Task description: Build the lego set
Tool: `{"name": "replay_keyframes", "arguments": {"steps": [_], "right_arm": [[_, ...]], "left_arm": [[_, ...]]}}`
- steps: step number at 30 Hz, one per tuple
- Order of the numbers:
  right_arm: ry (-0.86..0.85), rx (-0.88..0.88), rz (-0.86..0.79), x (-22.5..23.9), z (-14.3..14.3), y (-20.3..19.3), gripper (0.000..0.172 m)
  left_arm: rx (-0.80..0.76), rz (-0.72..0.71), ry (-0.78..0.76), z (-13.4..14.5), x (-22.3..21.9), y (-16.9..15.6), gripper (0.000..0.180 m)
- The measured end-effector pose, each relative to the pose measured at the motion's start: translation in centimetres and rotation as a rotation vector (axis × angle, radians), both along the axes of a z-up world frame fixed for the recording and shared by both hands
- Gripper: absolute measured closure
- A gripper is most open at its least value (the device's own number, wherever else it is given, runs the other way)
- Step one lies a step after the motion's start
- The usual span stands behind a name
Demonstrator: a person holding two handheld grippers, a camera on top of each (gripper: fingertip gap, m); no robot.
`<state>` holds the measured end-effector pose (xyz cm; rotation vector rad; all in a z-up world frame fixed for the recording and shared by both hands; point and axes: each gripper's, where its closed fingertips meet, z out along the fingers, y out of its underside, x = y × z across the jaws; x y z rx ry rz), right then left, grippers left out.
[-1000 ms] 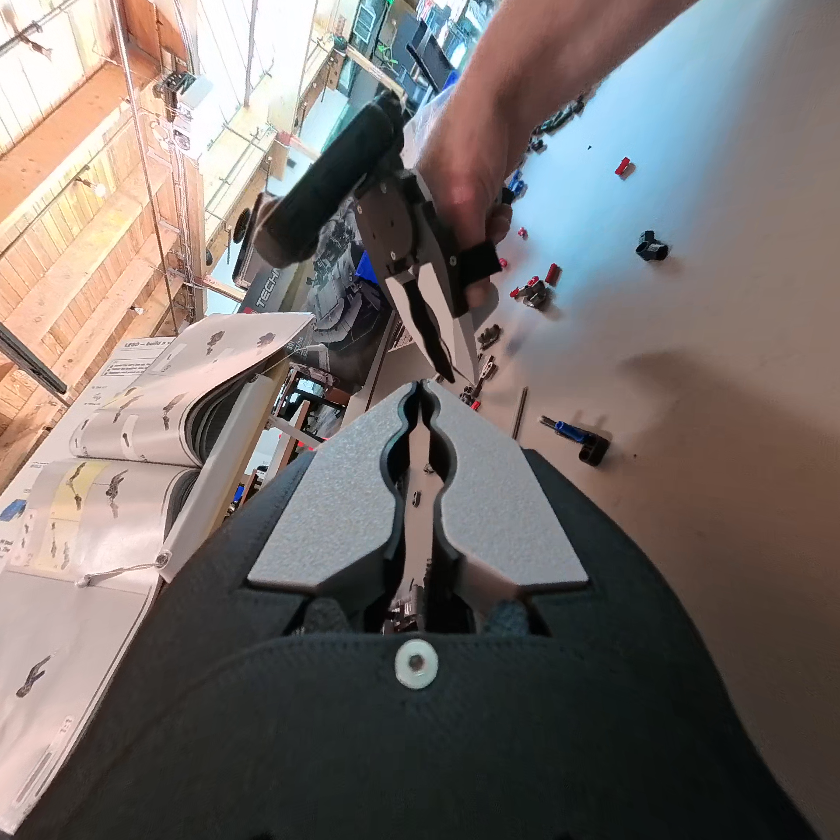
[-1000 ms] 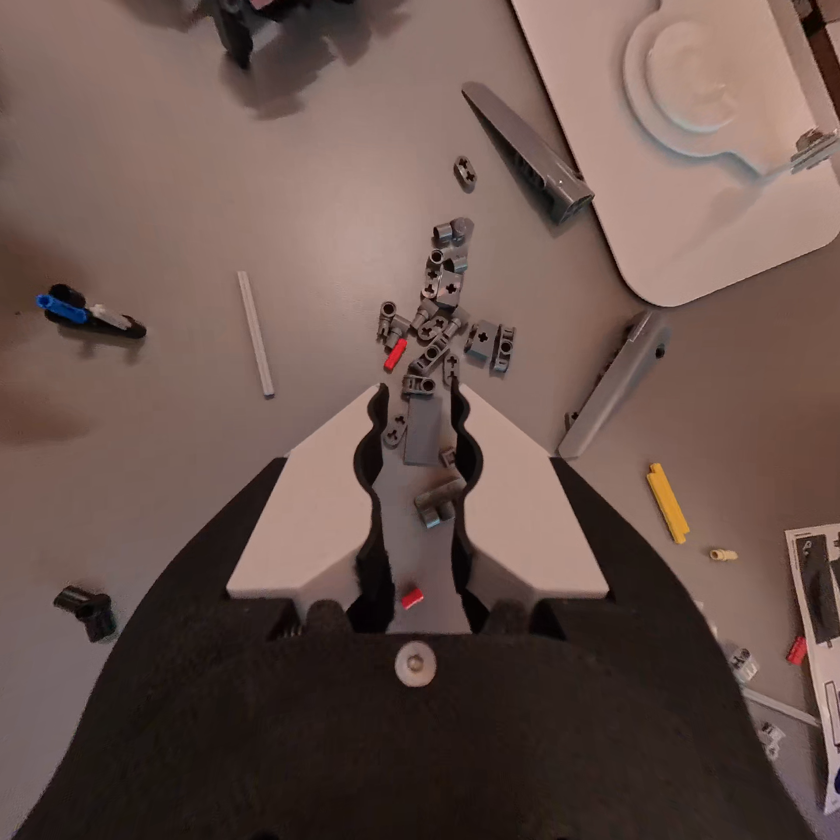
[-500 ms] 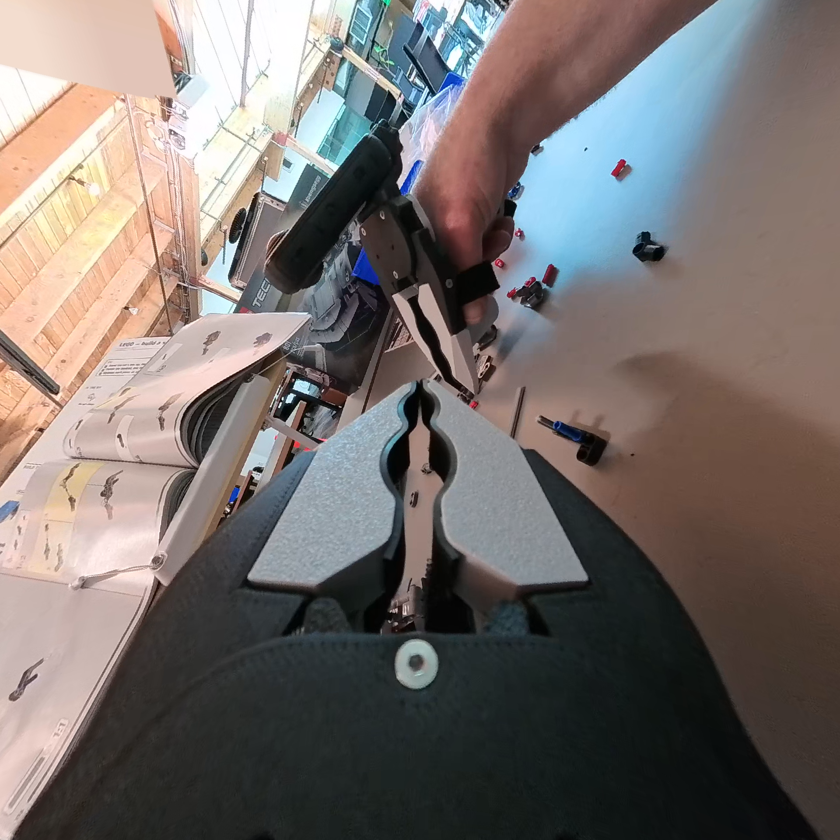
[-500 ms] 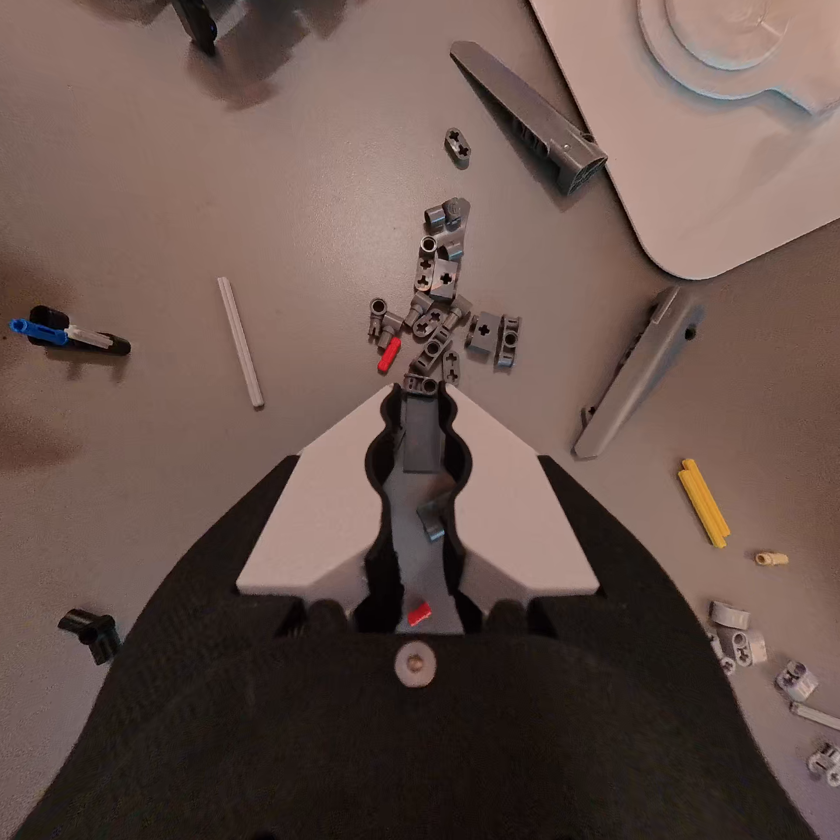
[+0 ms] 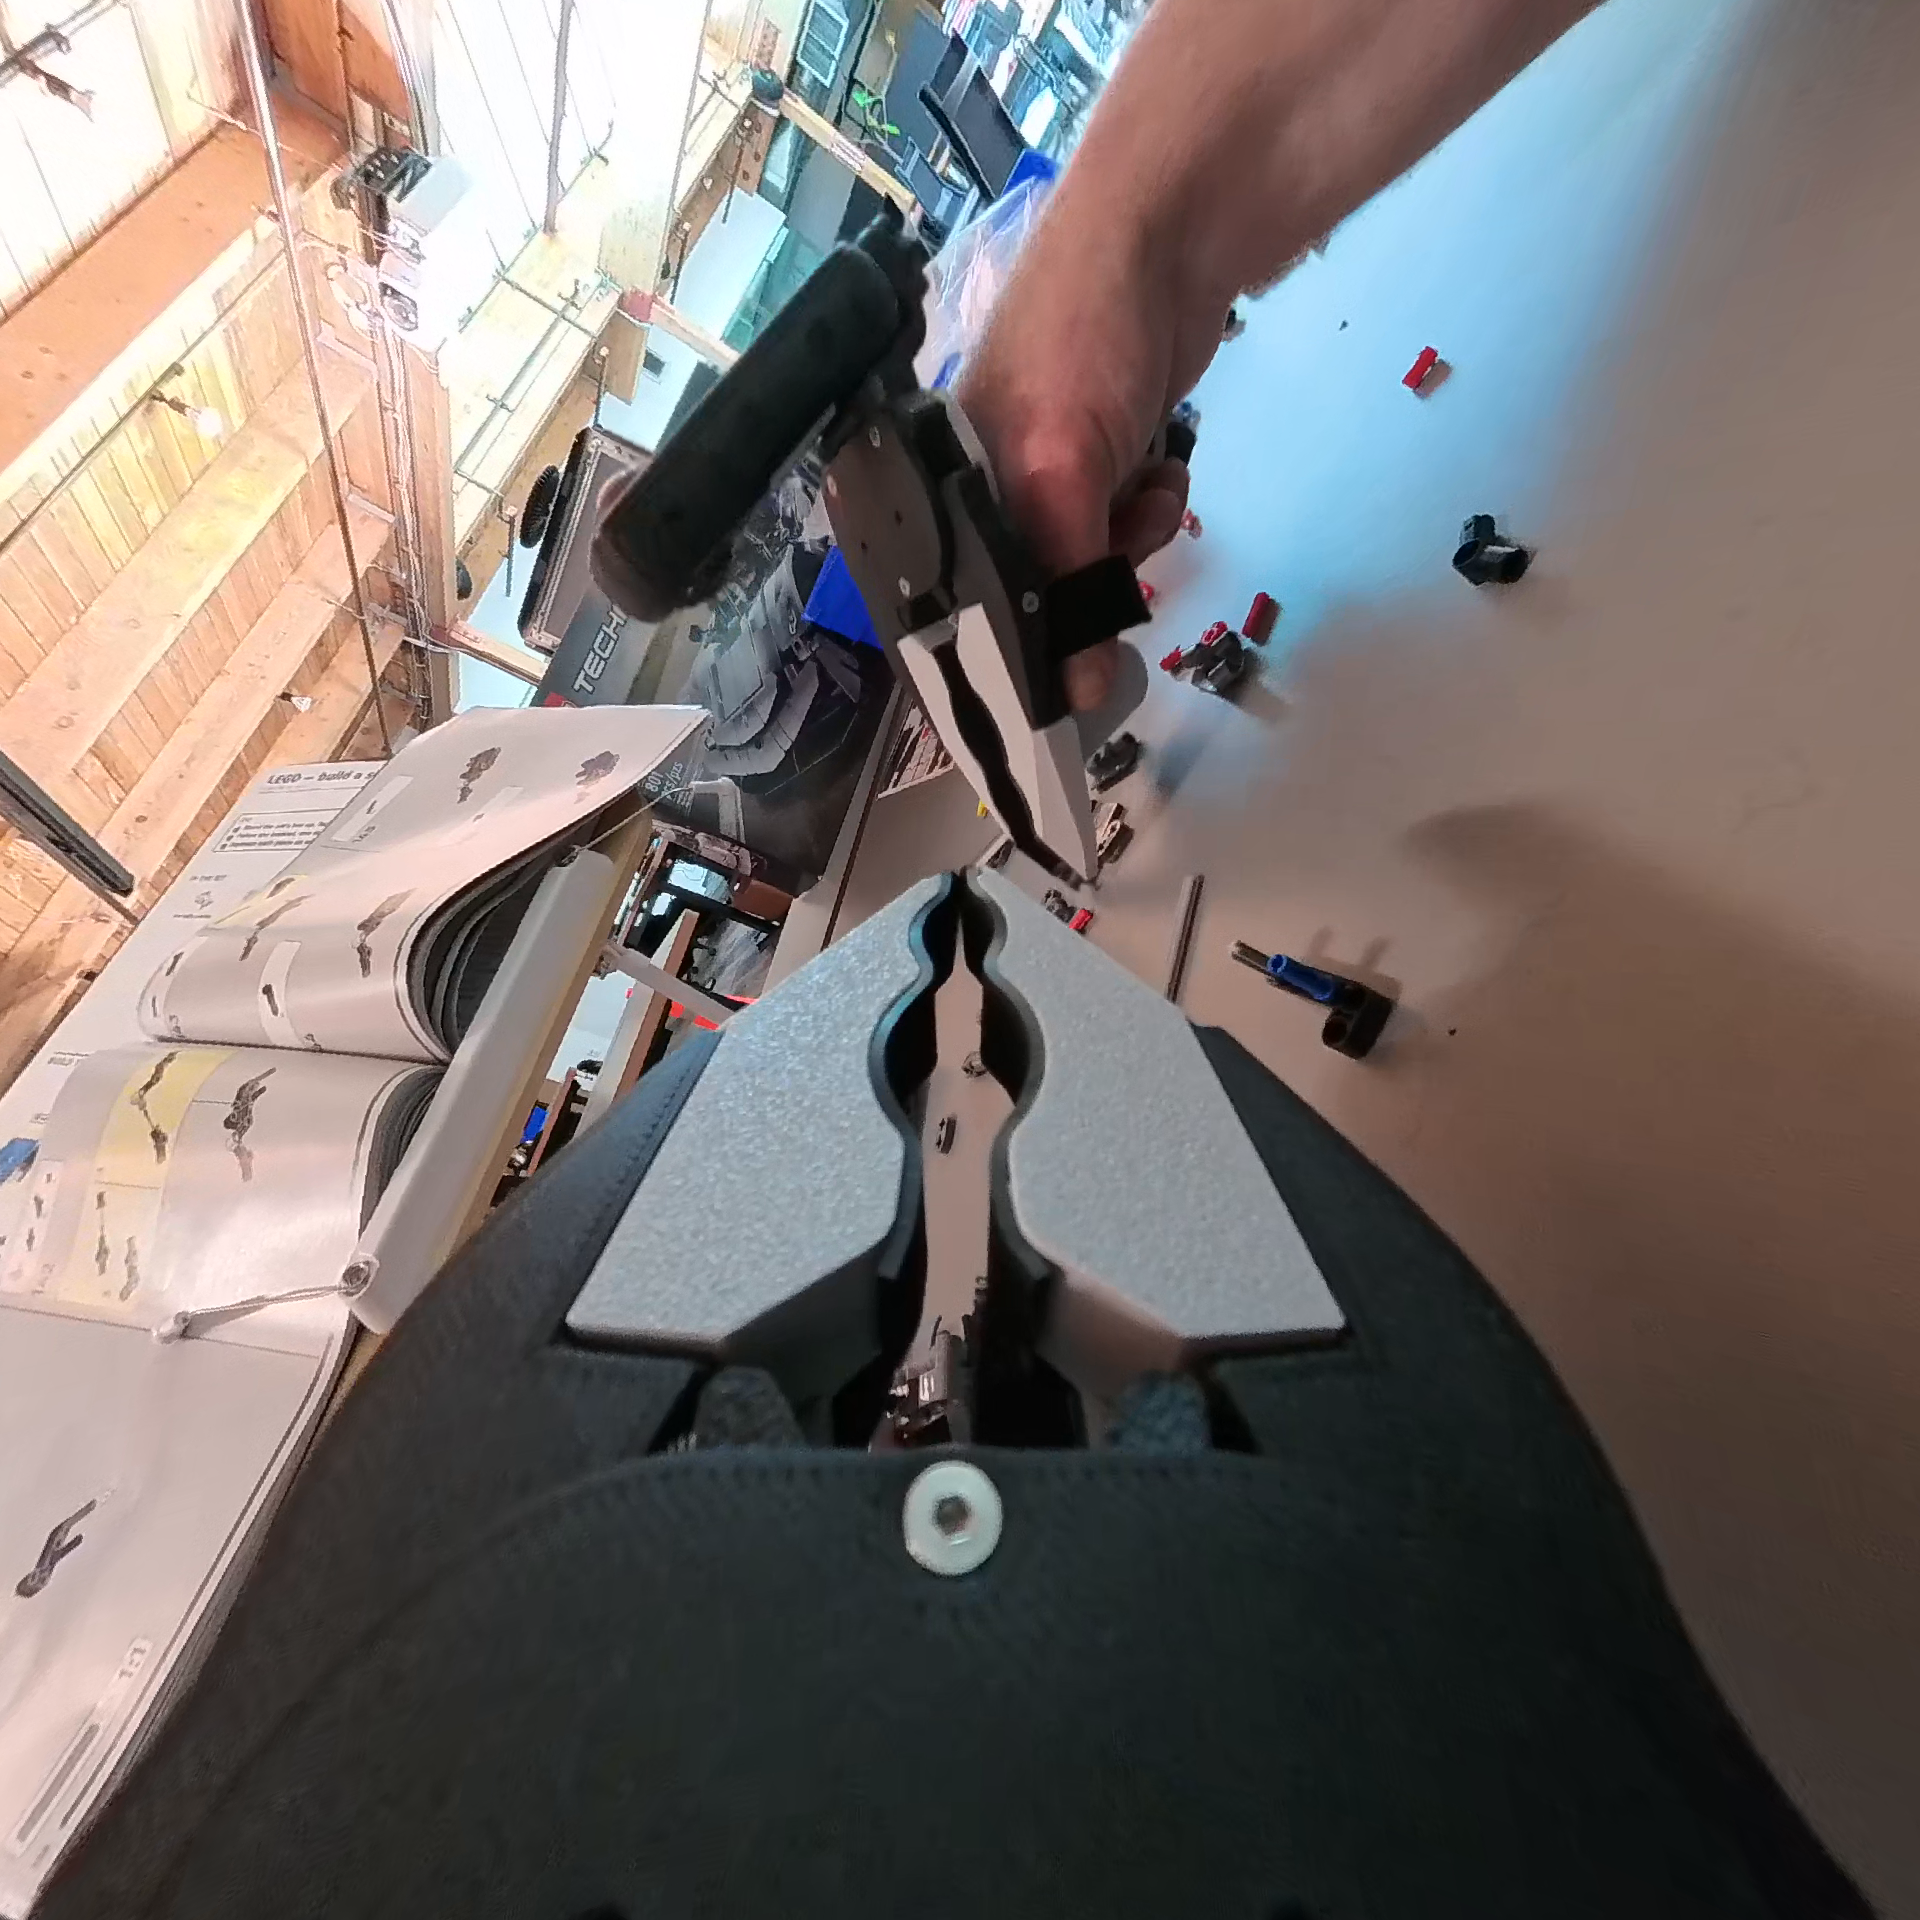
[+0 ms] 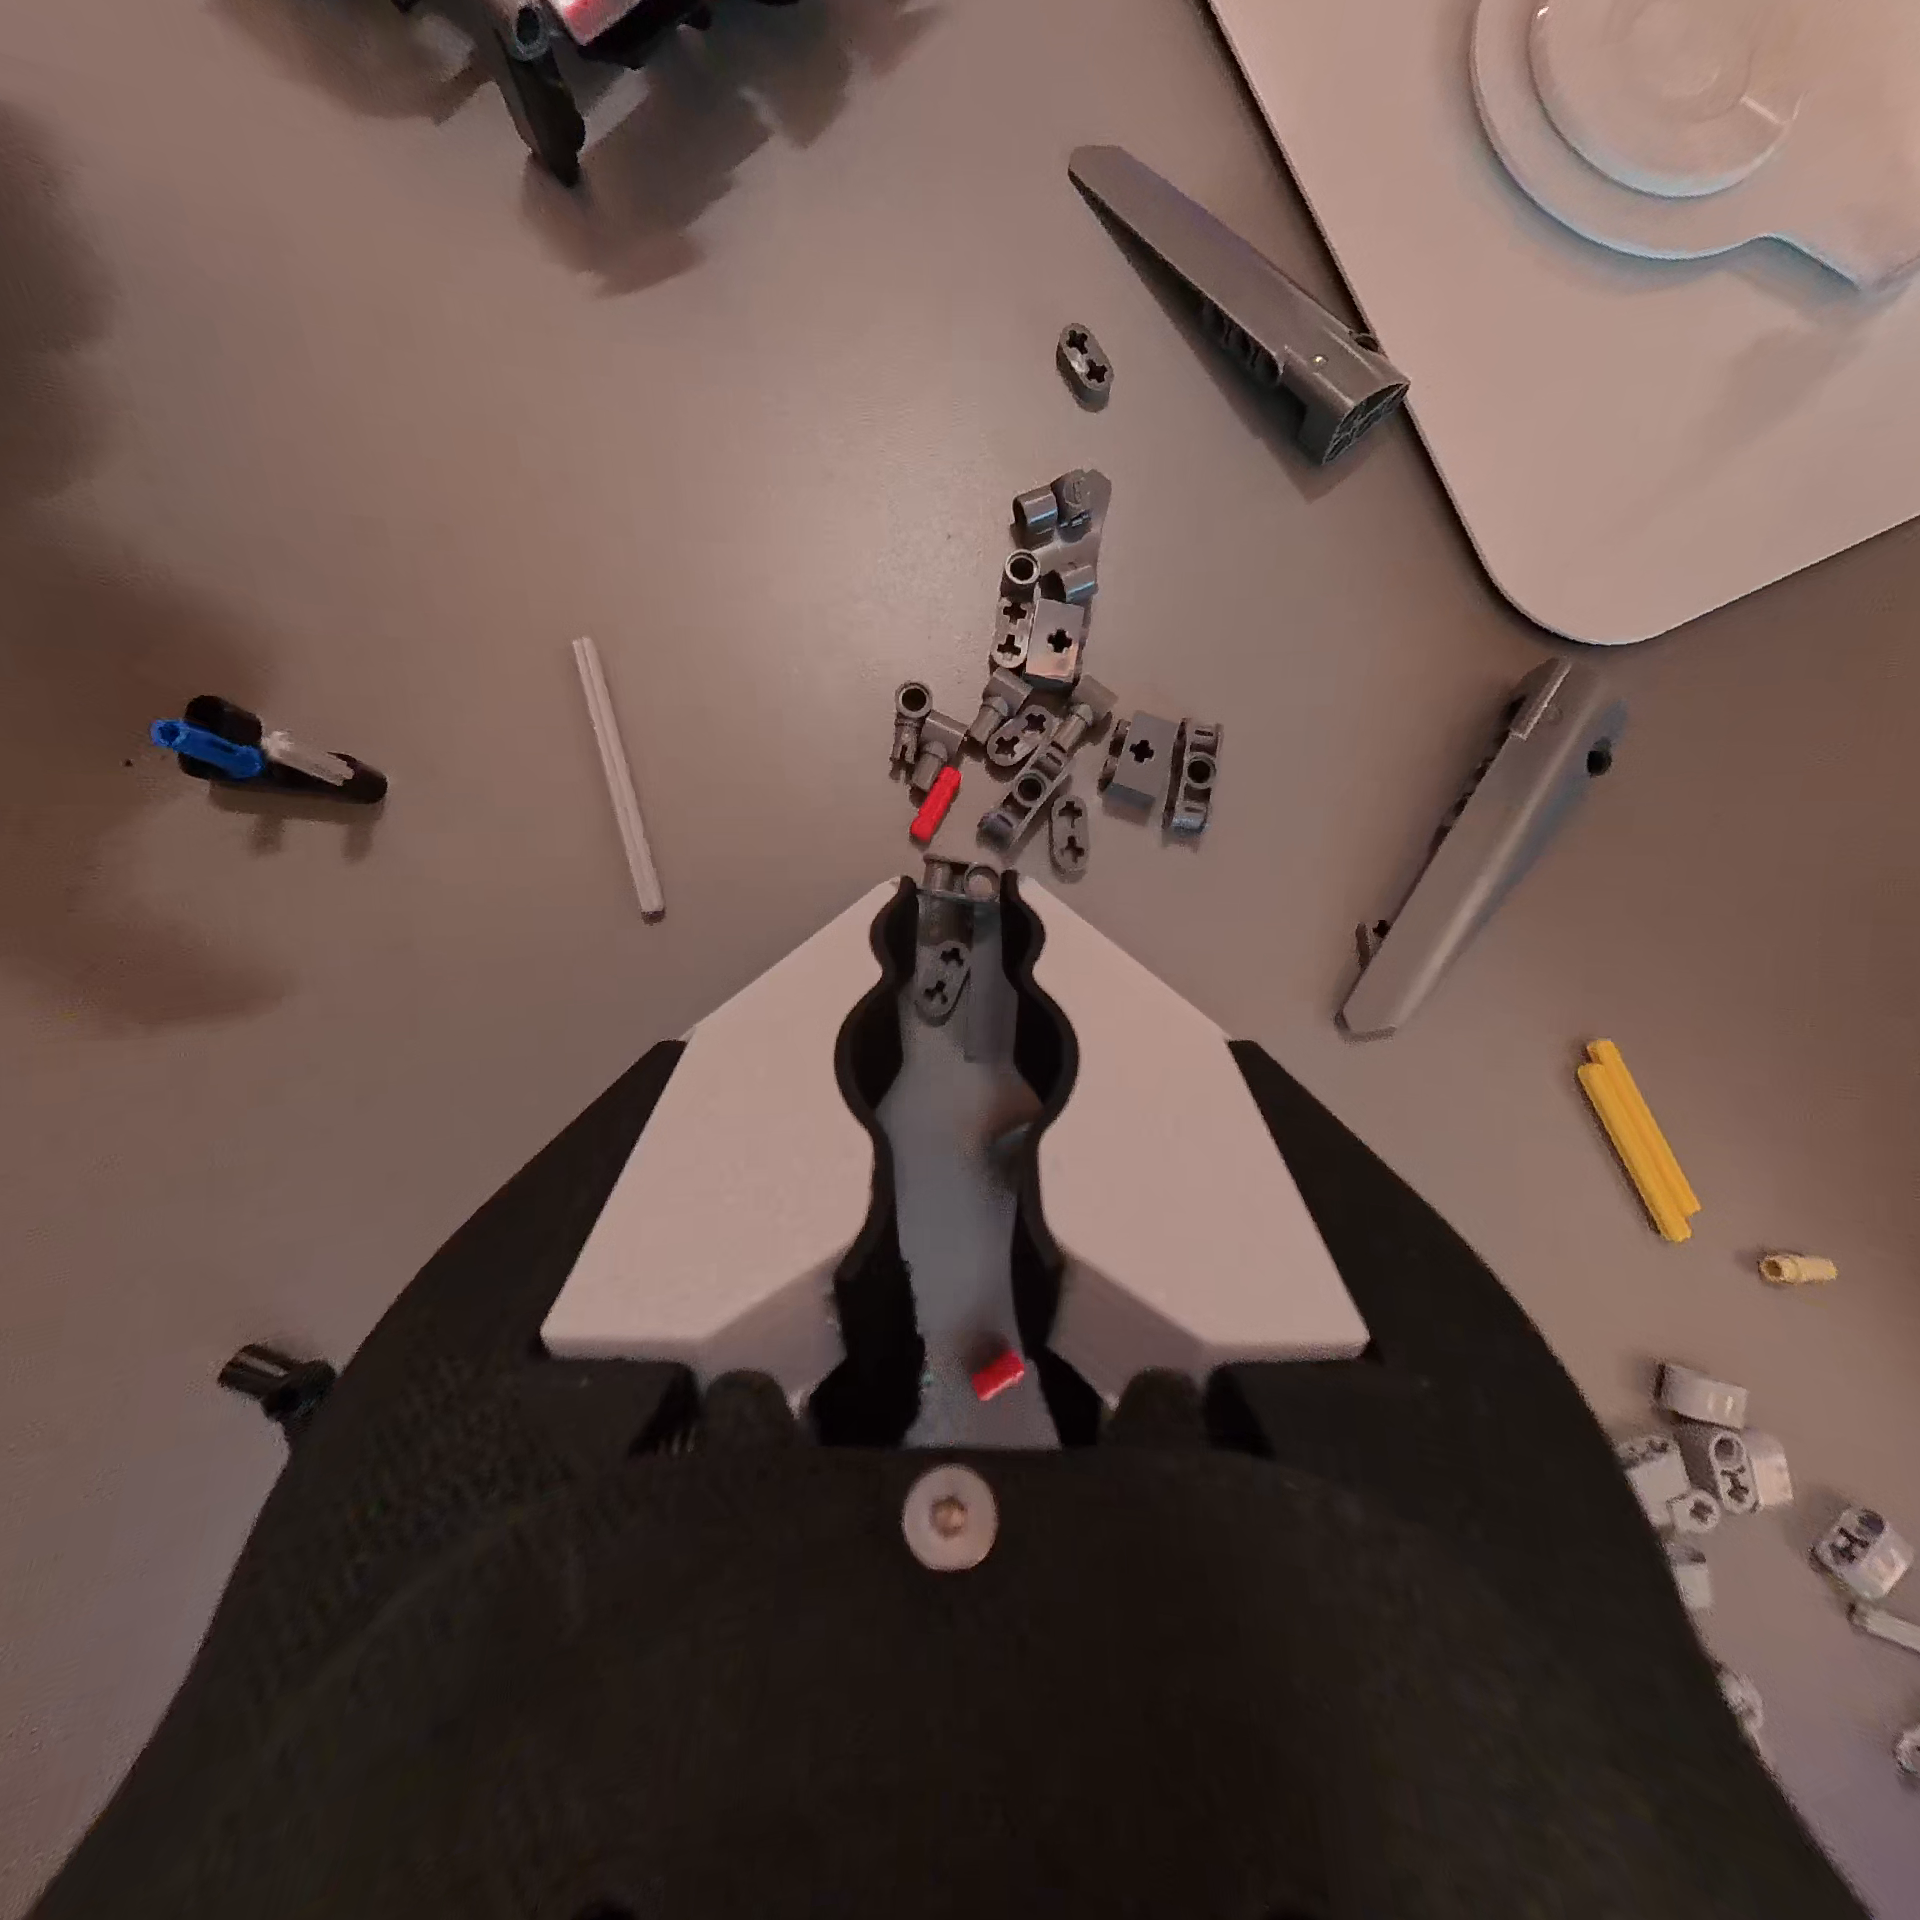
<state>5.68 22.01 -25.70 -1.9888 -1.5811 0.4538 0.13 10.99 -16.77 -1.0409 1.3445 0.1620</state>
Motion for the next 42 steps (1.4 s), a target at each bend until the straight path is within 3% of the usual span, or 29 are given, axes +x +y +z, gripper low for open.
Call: {"name": "replay_keyframes", "arguments": {"steps": [16,33,38,42], "right_arm": [[0.03,0.076,-0.024,3.5,2.8,-3.6,0.159],[-0.03,0.055,0.063,-0.7,-0.5,-0.9,0.158],[-0.05,0.065,0.082,-0.7,-0.4,-0.8,0.145],[-0.049,0.105,0.119,-1.0,0.8,0.3,0.146]], "left_arm": [[-0.01,0.002,0.002,-0.3,0.1,0.1,0.18],[-0.011,-0.005,0.006,-0.3,0.0,0.0,0.18],[-0.026,-0.008,0.006,-0.5,0.0,0.0,0.18],[-0.03,-0.01,0.001,-0.4,0.0,0.0,0.18]]}}
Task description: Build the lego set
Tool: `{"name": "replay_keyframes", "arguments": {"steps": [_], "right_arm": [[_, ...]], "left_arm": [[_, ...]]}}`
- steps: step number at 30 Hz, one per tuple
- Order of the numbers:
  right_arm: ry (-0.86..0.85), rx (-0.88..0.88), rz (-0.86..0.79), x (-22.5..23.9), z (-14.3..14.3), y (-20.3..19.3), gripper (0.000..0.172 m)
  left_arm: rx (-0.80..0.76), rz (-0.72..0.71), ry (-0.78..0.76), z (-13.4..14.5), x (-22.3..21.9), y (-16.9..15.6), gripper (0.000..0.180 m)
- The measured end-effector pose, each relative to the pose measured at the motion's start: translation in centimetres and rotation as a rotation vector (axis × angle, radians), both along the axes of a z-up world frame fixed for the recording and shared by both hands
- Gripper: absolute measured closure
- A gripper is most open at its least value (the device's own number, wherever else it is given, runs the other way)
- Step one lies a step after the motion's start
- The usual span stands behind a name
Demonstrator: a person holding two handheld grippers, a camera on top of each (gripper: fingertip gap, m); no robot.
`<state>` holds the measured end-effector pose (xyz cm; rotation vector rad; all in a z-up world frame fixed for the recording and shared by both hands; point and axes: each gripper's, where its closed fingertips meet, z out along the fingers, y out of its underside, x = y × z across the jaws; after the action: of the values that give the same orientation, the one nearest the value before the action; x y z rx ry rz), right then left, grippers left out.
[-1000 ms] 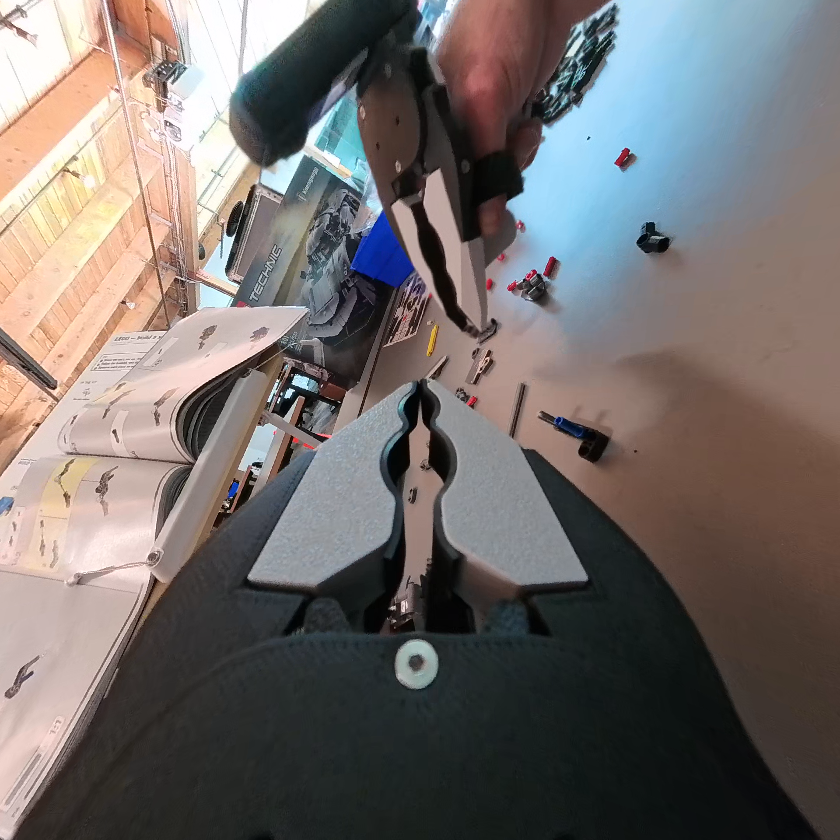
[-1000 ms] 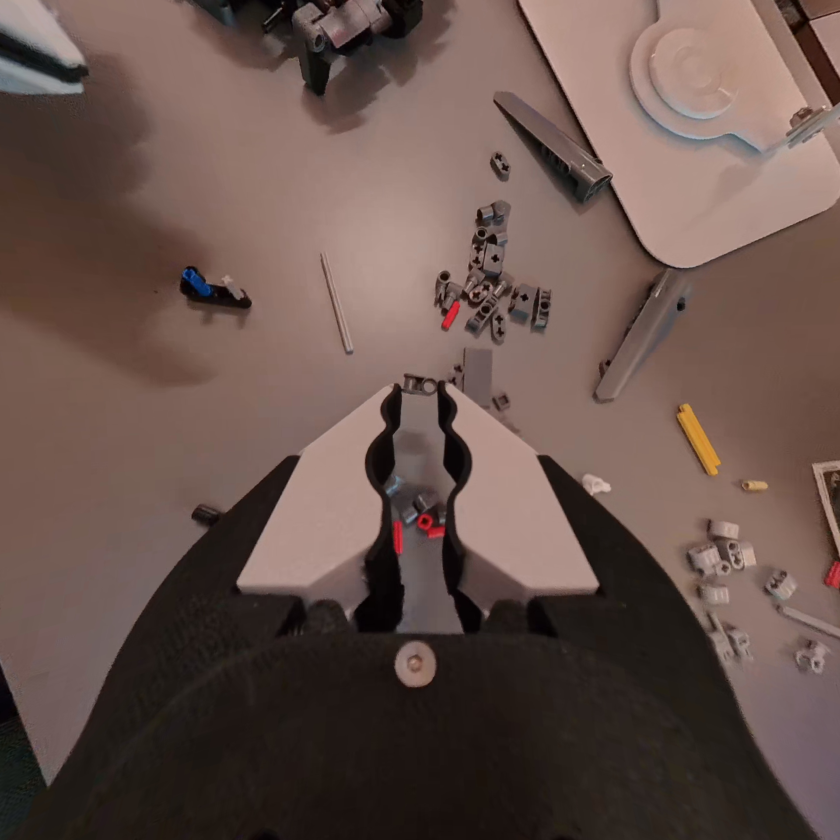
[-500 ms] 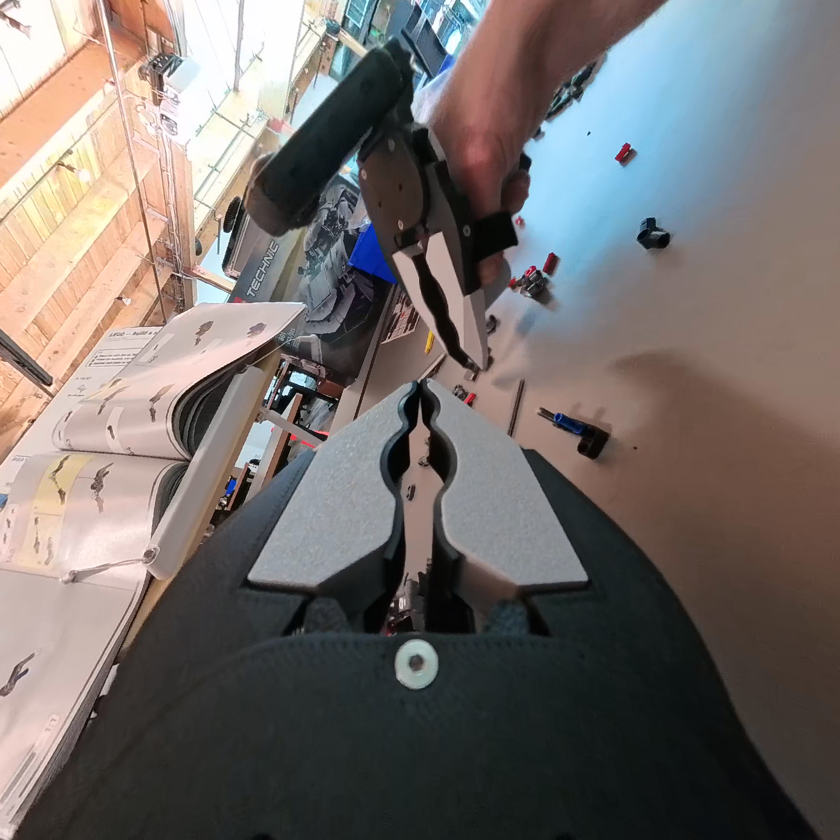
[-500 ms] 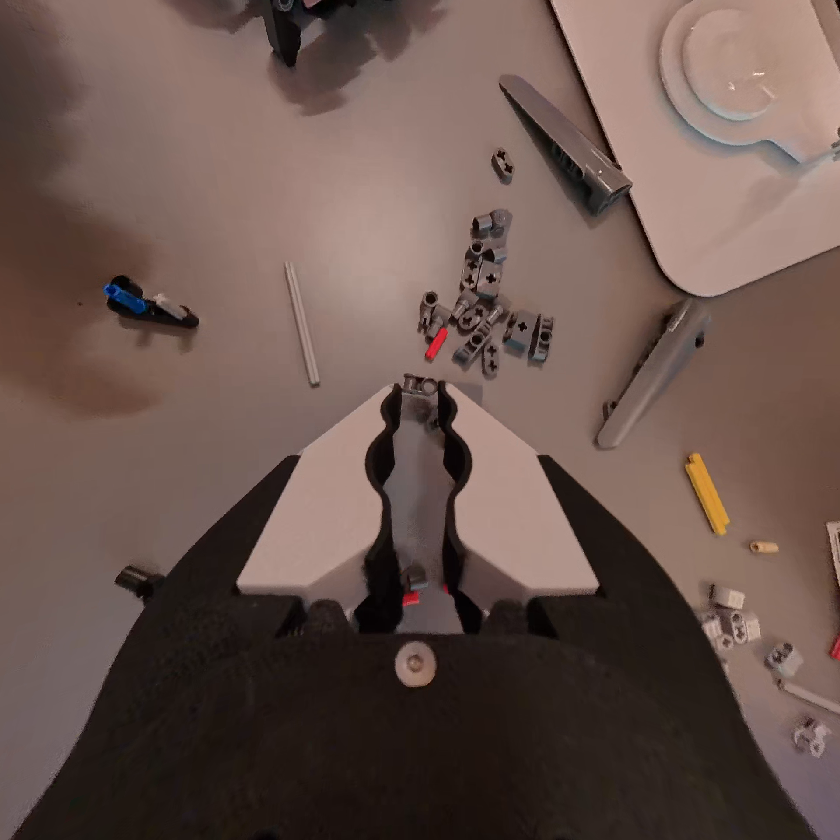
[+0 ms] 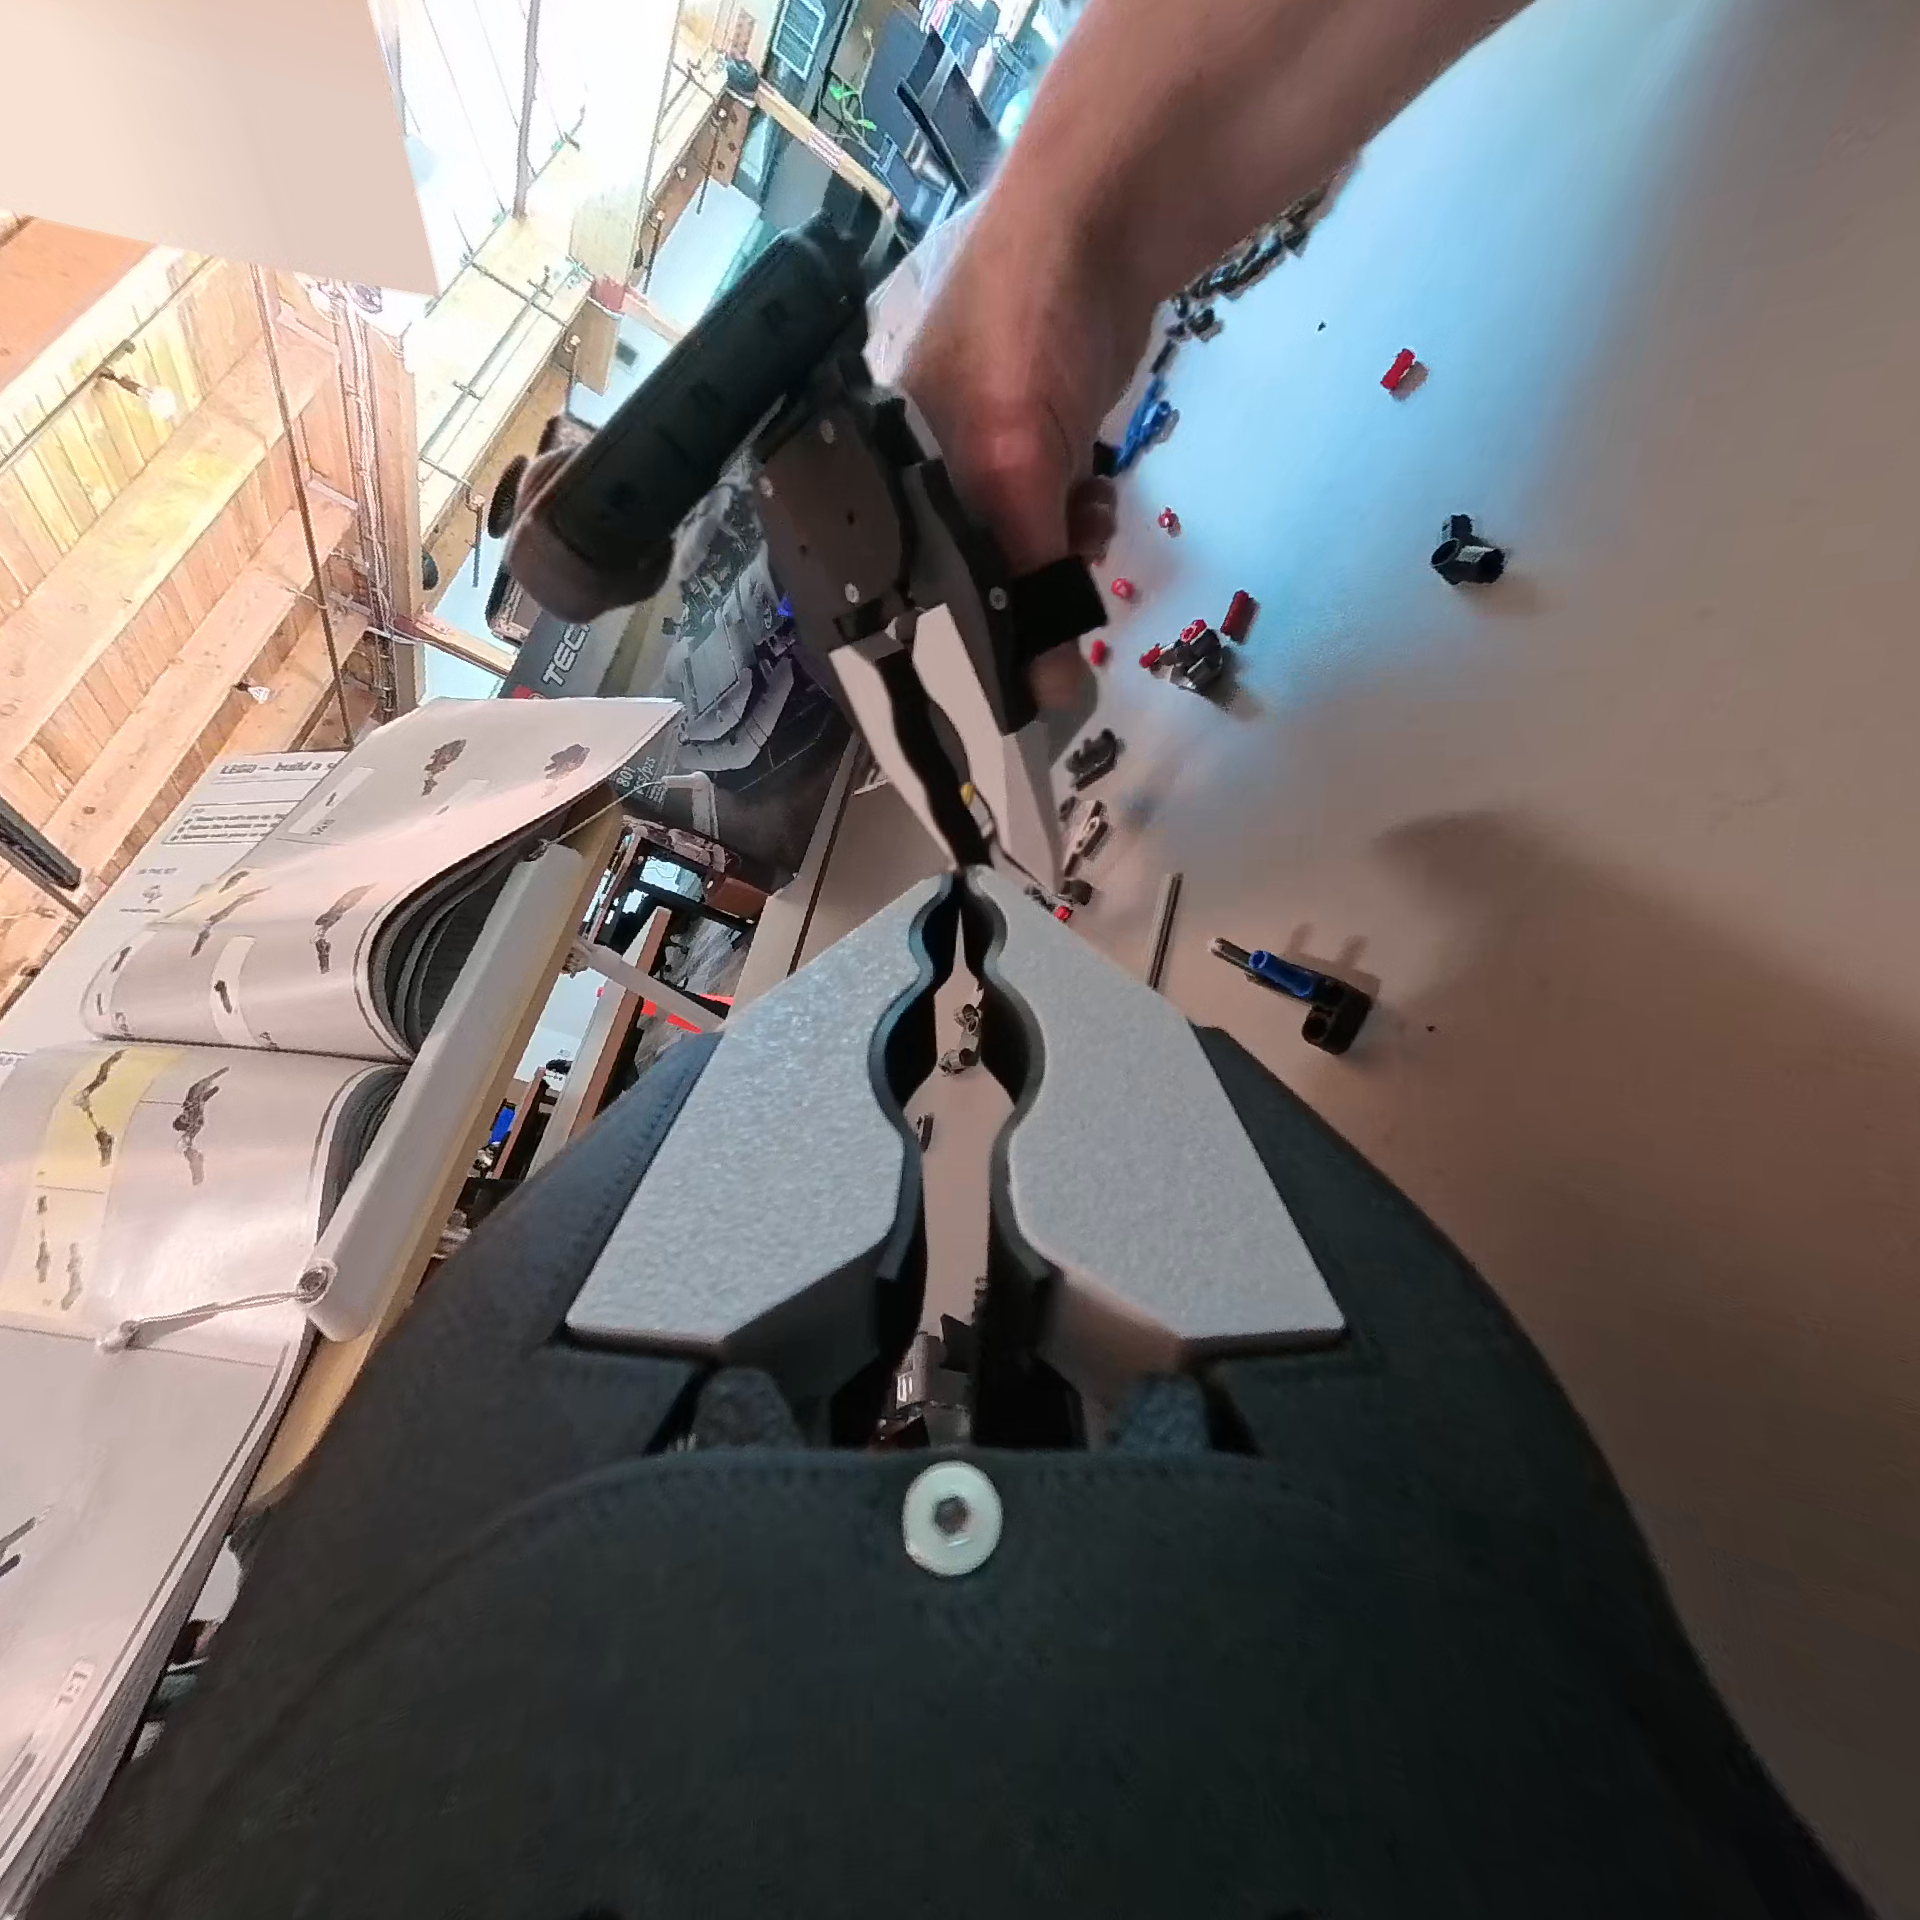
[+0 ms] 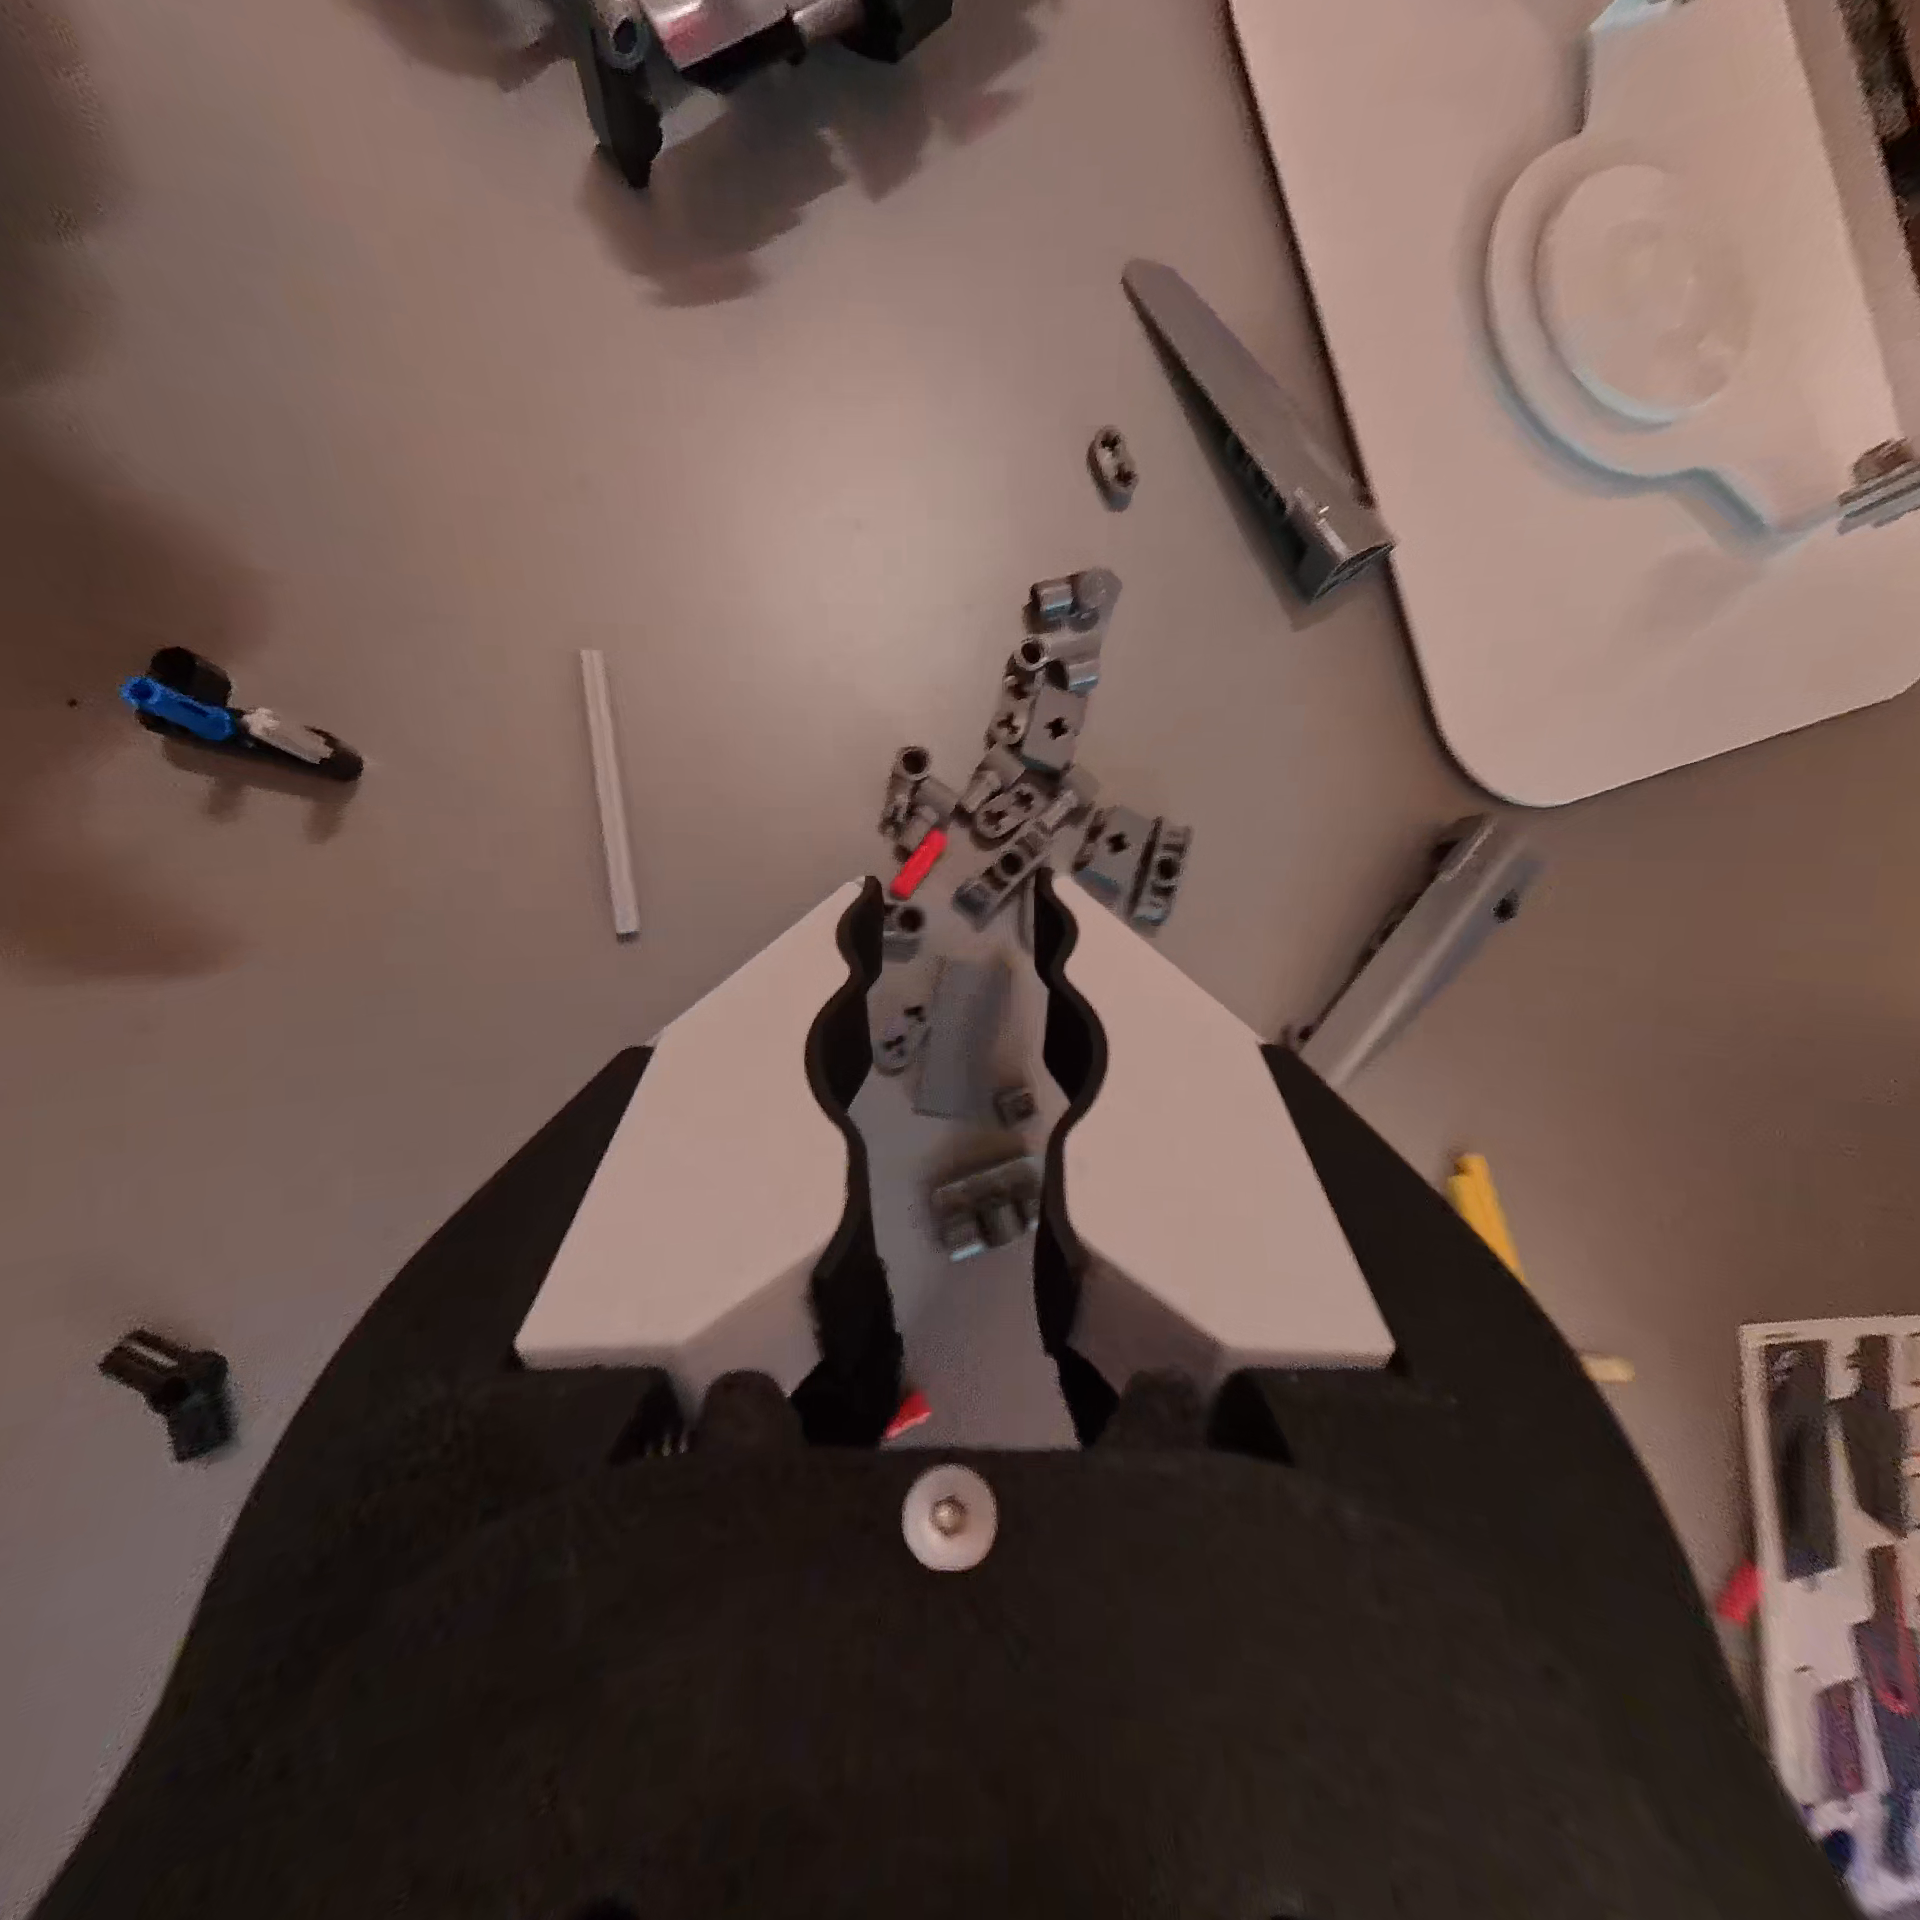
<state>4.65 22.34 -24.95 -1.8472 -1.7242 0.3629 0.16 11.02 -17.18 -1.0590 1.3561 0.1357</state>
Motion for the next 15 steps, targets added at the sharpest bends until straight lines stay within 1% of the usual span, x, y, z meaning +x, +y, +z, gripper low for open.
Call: {"name": "replay_keyframes", "arguments": {"steps": [3,5,9,12,15], "right_arm": [[-0.007,0.007,0.024,-0.6,0.9,1.8,0.151],[-0.019,-0.006,0.038,-1.1,1.0,2.8,0.153],[-0.042,0.023,0.054,-1.7,1.5,4.1,0.152],[-0.03,0.075,0.033,-0.4,3.1,4.4,0.153],[-0.017,0.127,-0.032,3.1,5.3,4.6,0.153]], "left_arm": [[-0.003,0.003,0.002,-0.1,-0.1,0.1,0.18],[-0.005,0.009,0.004,-0.2,-0.2,0.3,0.18],[-0.014,0.022,-0.003,-0.2,-0.5,0.7,0.18],[-0.032,0.027,-0.008,-0.5,-0.7,0.9,0.18],[-0.056,0.017,-0.013,-0.8,-0.6,0.9,0.18]]}}
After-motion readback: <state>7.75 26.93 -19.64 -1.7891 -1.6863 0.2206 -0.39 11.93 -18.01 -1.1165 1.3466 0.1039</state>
